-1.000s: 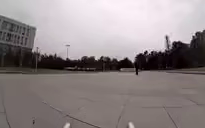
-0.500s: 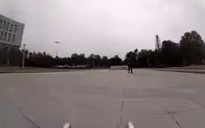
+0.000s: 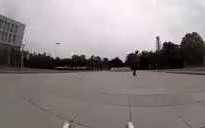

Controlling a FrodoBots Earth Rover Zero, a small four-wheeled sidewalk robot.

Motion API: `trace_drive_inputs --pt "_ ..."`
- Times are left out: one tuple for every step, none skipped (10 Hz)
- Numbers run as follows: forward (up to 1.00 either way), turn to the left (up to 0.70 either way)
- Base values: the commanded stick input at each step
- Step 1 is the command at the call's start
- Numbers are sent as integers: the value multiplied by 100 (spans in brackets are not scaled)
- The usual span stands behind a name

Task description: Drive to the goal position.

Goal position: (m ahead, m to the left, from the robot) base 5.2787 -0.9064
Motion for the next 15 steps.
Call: trace_drive_inputs --pt "85 0" --pt "85 0" --pt "85 0" --pt "85 0" --pt "85 0" --pt "85 0" --pt "85 0" --pt "85 0" --pt "83 0" --pt "39 0" --pt "8 0" --pt "0 0" --pt "0 0" --pt "0 0" --pt "0 0"
